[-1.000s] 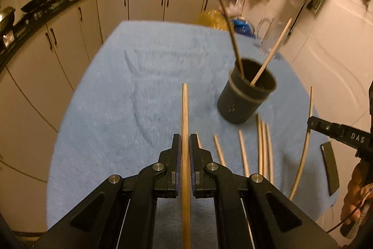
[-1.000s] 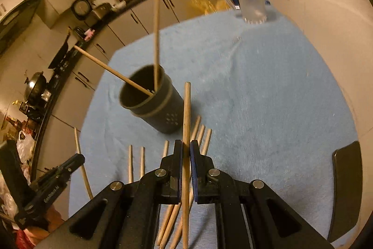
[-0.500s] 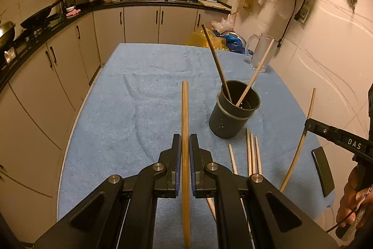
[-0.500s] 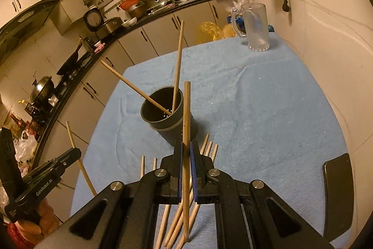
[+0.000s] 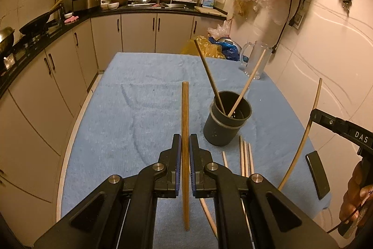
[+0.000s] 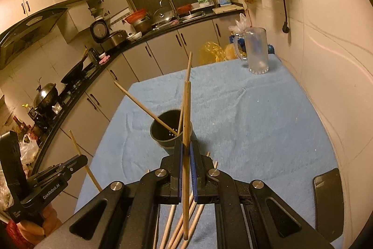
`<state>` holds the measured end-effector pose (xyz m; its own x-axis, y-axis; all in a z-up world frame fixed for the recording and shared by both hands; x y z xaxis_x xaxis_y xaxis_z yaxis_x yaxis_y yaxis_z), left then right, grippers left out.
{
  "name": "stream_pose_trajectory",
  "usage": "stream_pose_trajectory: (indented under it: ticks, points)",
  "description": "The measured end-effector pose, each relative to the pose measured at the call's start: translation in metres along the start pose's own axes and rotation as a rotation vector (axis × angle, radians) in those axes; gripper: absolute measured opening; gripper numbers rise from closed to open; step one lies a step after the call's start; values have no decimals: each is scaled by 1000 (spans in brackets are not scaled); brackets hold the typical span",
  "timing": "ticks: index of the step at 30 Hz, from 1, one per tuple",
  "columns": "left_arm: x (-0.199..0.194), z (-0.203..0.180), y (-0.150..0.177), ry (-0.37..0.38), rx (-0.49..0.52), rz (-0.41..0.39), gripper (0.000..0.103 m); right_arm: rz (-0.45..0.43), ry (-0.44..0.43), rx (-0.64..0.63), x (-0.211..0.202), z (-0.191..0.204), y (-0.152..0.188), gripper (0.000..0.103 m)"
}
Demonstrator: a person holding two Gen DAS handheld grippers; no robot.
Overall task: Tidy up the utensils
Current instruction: 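Lift the held chopsticks upright and carry both grippers toward the cup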
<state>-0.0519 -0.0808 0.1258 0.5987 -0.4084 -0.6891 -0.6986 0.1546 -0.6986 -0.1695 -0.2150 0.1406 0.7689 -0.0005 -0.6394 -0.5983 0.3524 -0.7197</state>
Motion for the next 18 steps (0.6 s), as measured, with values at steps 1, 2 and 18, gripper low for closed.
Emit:
stream_pose_trajectory:
  ticks: [1, 2, 18]
  points:
    - [-2, 1, -1, 1, 0, -3, 6, -4, -2, 1, -1, 0, -2, 6]
    - [-3, 0, -3, 2, -1, -6, 6, -11, -5, 3, -3, 0, -5, 6]
    - [-18, -17, -40, 8, 32, -73, 6, -63, -45, 5, -12, 7, -33, 6]
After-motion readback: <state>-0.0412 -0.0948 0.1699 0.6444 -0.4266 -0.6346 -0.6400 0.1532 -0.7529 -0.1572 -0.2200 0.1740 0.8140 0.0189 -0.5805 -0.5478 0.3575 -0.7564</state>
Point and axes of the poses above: each gripper's, at about its wrist camera, not at the fingertips, and x roughly the way its jaws point, z to its left, y to its underside, the point moved 7 cm from there along x, roughly the way its jaws point, and after that the axes turned 4 degrees about -x, right-handed, at the moved point
